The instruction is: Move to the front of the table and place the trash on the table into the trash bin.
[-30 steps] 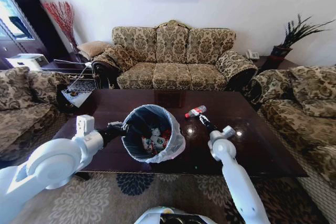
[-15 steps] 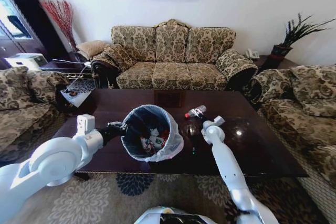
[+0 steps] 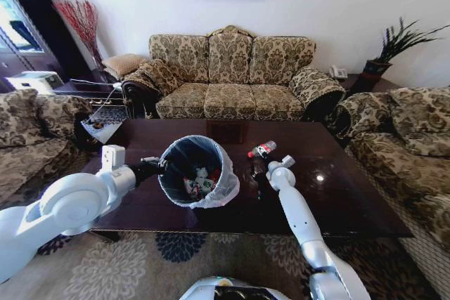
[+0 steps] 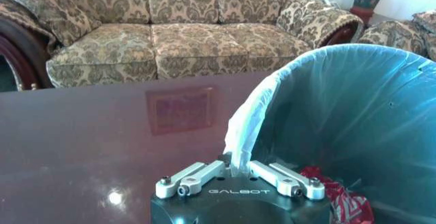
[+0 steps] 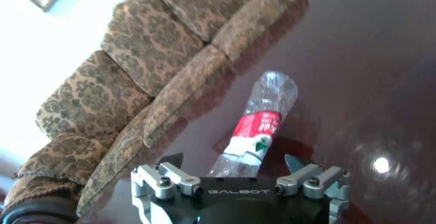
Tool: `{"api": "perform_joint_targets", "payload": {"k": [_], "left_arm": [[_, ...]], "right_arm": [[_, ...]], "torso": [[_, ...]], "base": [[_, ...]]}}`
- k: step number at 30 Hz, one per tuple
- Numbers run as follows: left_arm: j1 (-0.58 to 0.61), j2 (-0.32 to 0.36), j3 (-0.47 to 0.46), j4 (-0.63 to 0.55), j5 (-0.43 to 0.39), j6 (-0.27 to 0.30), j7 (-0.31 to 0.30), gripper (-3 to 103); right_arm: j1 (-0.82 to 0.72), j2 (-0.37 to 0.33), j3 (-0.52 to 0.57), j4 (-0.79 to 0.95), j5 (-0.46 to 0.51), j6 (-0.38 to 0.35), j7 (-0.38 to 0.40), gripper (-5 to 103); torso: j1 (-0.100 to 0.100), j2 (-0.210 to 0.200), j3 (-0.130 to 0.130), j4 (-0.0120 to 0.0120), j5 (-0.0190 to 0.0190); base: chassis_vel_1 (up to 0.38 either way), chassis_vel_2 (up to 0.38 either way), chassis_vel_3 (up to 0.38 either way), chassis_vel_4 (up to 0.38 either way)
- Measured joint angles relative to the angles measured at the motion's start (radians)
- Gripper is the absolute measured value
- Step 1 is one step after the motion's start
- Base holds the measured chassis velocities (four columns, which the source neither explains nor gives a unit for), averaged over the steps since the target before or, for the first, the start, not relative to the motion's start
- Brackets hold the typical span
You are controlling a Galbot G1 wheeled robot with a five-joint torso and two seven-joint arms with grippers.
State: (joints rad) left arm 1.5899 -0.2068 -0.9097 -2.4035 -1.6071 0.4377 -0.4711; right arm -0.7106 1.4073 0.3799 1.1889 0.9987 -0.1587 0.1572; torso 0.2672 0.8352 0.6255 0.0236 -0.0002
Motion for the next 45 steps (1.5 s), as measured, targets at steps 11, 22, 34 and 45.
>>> {"api": "perform_joint_targets", "payload": {"k": [11,22,34,45], "left_arm": [[0.003,-0.013,0.0,-0.013,0.002,-0.002,0.0,0],[0.003,-0.017,-0.003,-0.022,0.004,-0.004,-0.002,0],[0.016,-0.042,0.002,-0.028,0.009,-0.006,-0.003,0],[0.011,-0.024,0.004,-0.009,0.008,-0.024,-0.008,0]], "right_arm": [[-0.04,-0.002,0.005,0.032,-0.01,-0.003,-0.029,100],[-0.03,0.001,0.005,0.016,-0.013,-0.014,-0.02,100],[0.026,-0.003,-0.003,-0.071,0.041,-0.025,-0.04,90],[0.065,0.005,-0.014,-0.131,0.053,-0.034,-0.049,52]], "torso": [[0.0,0.0,0.0,0.0001,0.0003],[0.001,0.0,0.0,-0.0001,0.0003],[0.0,0.0,0.0,0.0002,0.0001],[0.0,0.0,0.0,0.0,0.0002]], "base": [[0.0,0.0,0.0,0.0],[-0.036,0.038,0.041,-0.039],[0.0,0.0,0.0,0.0],[0.0,0.0,0.0,0.0]]}}
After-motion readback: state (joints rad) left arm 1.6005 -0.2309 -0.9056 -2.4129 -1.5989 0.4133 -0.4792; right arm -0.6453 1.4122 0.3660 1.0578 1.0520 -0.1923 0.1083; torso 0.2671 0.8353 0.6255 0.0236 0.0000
